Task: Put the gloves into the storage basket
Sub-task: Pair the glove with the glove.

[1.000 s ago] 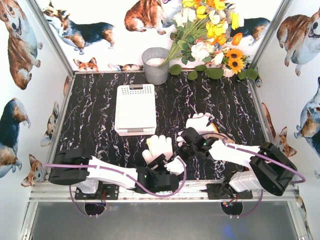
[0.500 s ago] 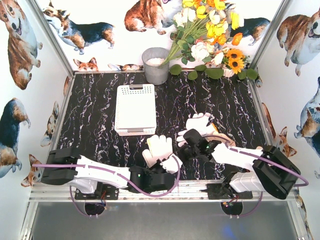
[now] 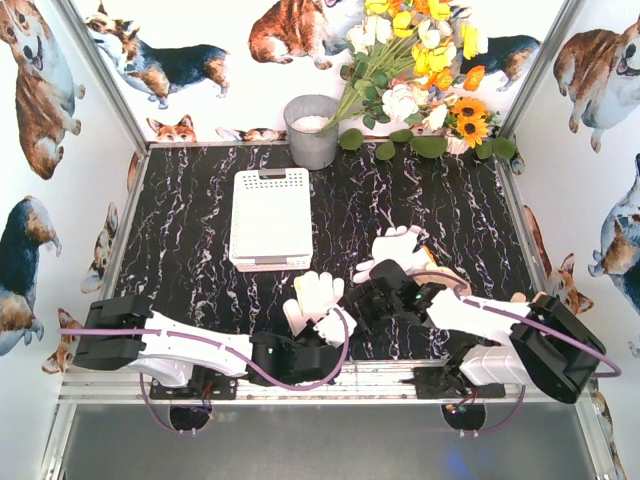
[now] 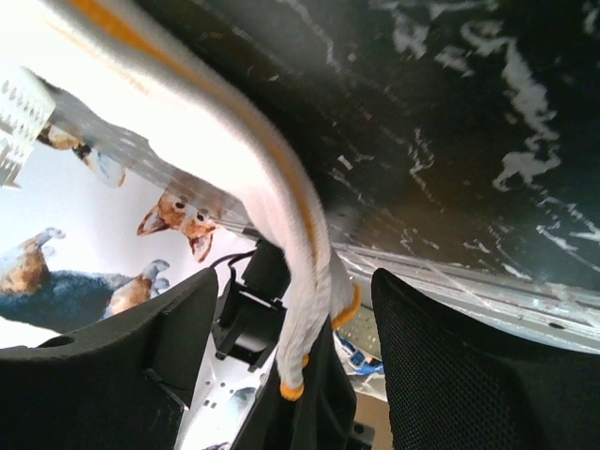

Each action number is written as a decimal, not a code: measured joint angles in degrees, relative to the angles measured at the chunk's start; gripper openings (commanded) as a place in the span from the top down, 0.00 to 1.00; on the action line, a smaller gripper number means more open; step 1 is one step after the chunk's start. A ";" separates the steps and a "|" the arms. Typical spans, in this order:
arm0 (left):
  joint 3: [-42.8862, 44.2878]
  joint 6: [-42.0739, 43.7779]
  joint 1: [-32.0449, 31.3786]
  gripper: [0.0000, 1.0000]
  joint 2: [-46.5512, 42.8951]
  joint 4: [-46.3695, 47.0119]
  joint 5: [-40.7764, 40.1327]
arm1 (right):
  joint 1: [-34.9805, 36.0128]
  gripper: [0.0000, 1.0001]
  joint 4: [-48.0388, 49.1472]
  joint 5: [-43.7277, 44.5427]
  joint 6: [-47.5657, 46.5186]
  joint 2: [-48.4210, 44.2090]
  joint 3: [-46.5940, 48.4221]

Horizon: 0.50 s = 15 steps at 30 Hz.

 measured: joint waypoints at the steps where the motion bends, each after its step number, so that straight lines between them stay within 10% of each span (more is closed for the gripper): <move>1: 0.00 -0.42 0.00 1.00 -0.20 0.02 -0.02 | 0.11 0.31 0.13 0.13 0.02 0.74 0.00; 15: -0.46 -2.60 0.42 1.00 -1.73 3.91 3.28 | 4.04 0.40 9.73 3.34 0.24 14.32 3.61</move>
